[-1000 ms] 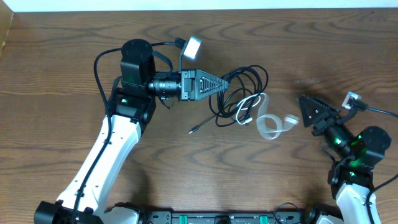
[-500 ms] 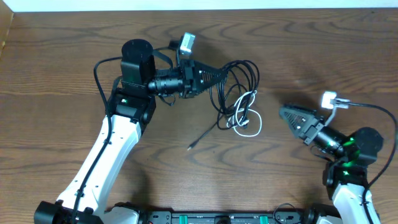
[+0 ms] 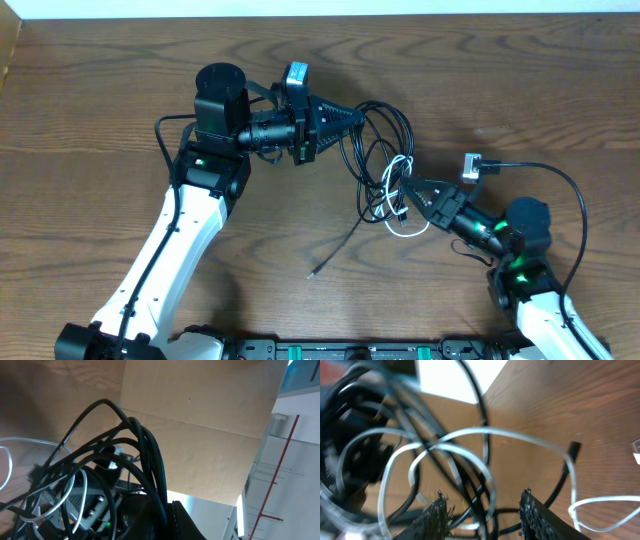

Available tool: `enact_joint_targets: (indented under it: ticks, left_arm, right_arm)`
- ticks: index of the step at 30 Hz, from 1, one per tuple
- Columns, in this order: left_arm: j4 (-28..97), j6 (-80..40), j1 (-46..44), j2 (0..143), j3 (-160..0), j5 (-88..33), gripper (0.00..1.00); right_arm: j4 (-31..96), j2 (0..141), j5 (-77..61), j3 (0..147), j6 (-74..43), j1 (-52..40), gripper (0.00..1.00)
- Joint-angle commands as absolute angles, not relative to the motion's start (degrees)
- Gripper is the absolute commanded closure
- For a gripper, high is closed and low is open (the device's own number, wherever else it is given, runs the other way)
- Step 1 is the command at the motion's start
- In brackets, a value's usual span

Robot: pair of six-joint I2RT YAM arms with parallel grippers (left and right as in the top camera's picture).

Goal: Untangle cables

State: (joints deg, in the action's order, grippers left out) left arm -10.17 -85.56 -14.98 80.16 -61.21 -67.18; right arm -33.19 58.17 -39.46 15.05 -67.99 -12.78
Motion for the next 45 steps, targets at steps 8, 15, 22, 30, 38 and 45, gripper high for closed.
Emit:
enact_joint_targets:
  ticks: [8,15,22,30,38,45]
  left_arm:
    - [-10.39,-84.75,-14.59,79.35,-62.11,-70.04,0.92]
    - [-10.39,-84.73,-14.59,79.35,-62.11,-70.04,0.92]
    - [-10.39,-84.75,-14.59,79.35,-62.11,-70.06,0.92]
    - [-10.39,-84.75,-16.38,79.35,-62.11,-70.04,0.92]
    - [-10.39,-84.77,-17.96,79.33,-62.11,-70.11,0.92]
    - [-10.39,-84.77,-17.98,79.33,-62.11,-70.98,0.92]
  right_arm:
    - [-34.06,61.21,-26.41,15.31,-75.83,-15.49,0.61]
    - [-36.88,61.41,-25.04,15.33,-76.49,-15.59,0.62]
    - [-36.82,62.65,-22.9,15.33,-75.26,-18.74,0.64]
    - [-39.77,69.49,-20.03,15.33,-73.63,-22.63,0.65]
    - [-43.66,71.5,-18.33,15.33,-73.38,-23.11,0.64]
    - [-54.24,71.5,-18.59,15.33,-66.57,-23.09,0.59]
